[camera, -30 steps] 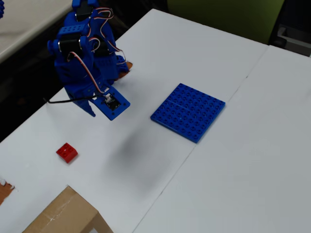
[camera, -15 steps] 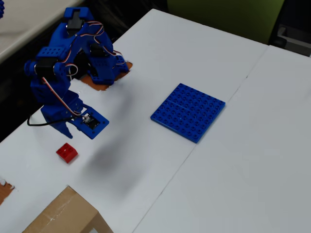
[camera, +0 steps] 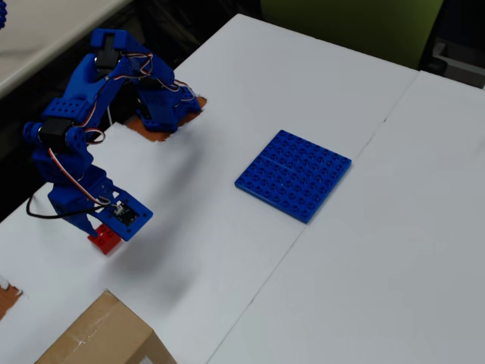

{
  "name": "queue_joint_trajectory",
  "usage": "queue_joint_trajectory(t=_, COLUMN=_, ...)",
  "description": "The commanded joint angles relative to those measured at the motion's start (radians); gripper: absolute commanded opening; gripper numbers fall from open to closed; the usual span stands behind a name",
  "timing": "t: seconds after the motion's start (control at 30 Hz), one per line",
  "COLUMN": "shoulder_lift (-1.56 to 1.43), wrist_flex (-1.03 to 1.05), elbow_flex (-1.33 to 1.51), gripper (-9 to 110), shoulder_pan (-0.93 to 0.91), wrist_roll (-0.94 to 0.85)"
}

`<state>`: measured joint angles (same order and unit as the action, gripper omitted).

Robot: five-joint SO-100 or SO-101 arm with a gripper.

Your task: Pick up the 2x2 red block and go up the 8x8 blue block.

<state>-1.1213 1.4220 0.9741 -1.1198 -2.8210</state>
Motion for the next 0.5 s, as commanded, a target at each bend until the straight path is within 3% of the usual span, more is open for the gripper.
queue_joint_trajectory(t=0.0, shoulder_lift=0.006, wrist_flex=-0.011, elbow_flex=-0.06, gripper=19, shoulder_pan=-0.012, wrist_roll=-0.011)
queue_joint_trajectory(t=0.47, shoulder_lift=0.057, wrist_flex=-0.023, elbow_flex=-0.061, gripper=23, shoulder_pan=-0.031, wrist_roll=-0.014)
